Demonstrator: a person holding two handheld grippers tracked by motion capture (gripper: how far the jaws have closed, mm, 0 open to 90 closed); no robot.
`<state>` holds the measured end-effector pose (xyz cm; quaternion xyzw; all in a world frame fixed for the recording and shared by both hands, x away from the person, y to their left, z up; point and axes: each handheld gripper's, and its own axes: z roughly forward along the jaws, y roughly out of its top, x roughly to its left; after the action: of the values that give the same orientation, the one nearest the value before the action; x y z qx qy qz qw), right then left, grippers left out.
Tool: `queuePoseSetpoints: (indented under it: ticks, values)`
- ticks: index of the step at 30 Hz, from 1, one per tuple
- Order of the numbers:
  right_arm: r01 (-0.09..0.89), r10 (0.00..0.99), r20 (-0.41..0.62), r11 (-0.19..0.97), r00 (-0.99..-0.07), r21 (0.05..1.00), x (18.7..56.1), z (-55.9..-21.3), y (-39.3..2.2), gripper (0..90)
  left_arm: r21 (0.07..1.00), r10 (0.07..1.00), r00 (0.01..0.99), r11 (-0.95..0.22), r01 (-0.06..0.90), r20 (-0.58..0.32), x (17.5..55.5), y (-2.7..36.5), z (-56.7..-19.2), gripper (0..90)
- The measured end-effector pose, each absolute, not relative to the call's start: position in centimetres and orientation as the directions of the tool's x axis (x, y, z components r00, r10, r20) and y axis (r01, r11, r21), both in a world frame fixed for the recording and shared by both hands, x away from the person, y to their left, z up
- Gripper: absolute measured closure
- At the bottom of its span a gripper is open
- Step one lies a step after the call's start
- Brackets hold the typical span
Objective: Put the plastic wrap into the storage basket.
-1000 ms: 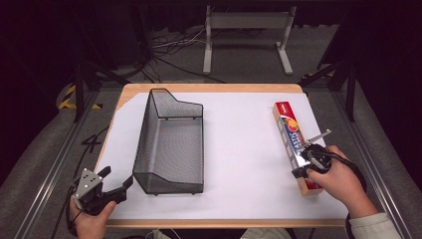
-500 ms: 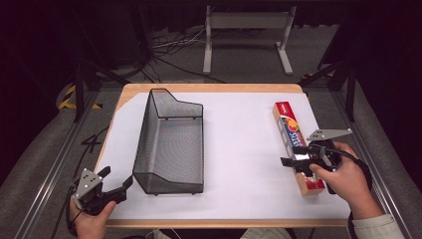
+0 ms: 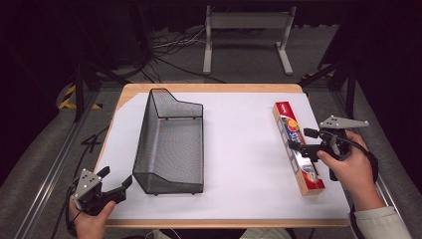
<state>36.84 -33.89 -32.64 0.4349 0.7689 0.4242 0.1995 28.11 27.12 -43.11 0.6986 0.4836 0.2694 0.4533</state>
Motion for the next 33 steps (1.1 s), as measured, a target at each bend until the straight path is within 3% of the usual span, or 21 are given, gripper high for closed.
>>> queuePoseSetpoints:
  ticks: [14, 33]
  values:
    - [0.519, 0.892, 0.042, 0.222, -0.449, 0.825, 39.1, -32.2, -35.6, 17.1, 0.894, 0.921, 0.385, -0.122, 0.432, -0.060, 28.1, 27.1, -43.1, 17.2]
    - [0.711, 0.944, 0.072, 0.190, -0.322, 0.677, 42.2, -36.9, -35.3, 11.1, 0.893, 0.920, 0.387, -0.125, 0.432, -0.058, 28.1, 27.1, -43.2, 17.1]
